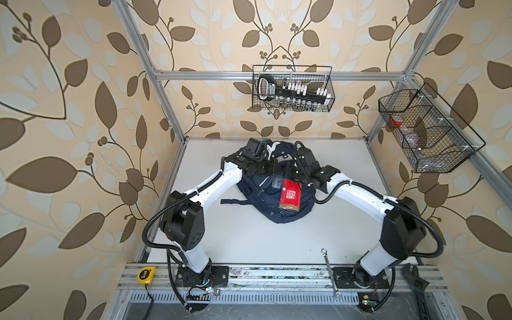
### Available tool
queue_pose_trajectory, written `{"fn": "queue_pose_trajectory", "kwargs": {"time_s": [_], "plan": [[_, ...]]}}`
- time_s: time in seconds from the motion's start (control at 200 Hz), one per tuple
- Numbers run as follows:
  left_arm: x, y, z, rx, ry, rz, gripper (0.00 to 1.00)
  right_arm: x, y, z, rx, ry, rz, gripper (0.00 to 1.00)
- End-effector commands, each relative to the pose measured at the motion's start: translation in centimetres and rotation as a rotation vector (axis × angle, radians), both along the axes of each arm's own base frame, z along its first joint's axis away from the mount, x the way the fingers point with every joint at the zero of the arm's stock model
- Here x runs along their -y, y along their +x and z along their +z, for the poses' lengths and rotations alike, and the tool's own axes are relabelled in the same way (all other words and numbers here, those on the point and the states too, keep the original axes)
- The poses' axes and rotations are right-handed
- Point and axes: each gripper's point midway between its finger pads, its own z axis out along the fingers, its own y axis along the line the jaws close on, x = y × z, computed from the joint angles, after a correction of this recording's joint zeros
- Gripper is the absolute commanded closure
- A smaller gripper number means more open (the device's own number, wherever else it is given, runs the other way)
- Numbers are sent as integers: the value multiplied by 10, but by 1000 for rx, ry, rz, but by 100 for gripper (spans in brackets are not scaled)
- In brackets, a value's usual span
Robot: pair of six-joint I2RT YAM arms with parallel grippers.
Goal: Pack books, pencil case, and school supplies into a backpack
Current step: Place the ruler set bag in the student bag.
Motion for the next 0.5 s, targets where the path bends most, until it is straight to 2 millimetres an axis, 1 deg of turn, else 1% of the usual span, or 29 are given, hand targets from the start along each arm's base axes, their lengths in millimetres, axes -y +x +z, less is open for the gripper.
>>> {"fn": "queue_pose_trajectory", "kwargs": {"time_s": [0.0, 0.055, 0.11, 0.165, 0.18, 0.215, 0.26, 0.29, 0.295, 0.335, 0.37, 0.41, 0.46, 0.465, 0.495], "plan": [[8, -6, 61, 80, -182, -23, 100, -7, 27, 23, 81, 15, -27, 100], [7, -8, 55, 70, -176, -17, 100, -7, 25, 29, 88, 11, -19, 75], [6, -7, 51, 67, -161, -12, 100, -3, 17, 41, 112, -5, -15, 59], [5, -6, 47, 66, -151, -9, 100, 6, 7, 54, 133, -40, -25, 39], [5, -6, 46, 65, -150, -10, 100, 10, 4, 57, 134, -51, -28, 35], [6, -6, 46, 65, -148, -11, 100, 16, -4, 61, 135, -75, -23, 33], [7, -5, 43, 60, -143, -16, 100, 23, -16, 68, 136, -101, -13, 33], [7, -5, 43, 60, -141, -20, 100, 29, -27, 68, 130, -119, -4, 34], [7, -5, 43, 60, -140, -20, 100, 30, -28, 65, 121, -127, -1, 34], [7, -4, 43, 62, -135, -24, 100, 36, -44, 64, 112, -140, 16, 35], [7, -4, 43, 66, -130, -29, 100, 42, -58, 54, 87, -147, 33, 37], [8, -5, 43, 68, -126, -40, 100, 44, -76, 46, 64, -116, 61, 39], [9, -6, 45, 73, -126, -55, 100, 42, -98, 21, 10, -69, 110, 40], [9, -6, 45, 72, -125, -56, 100, 41, -99, 22, 12, -59, 114, 40], [10, -6, 47, 75, -126, -65, 100, 40, -110, 8, -17, -36, 139, 39]]}}
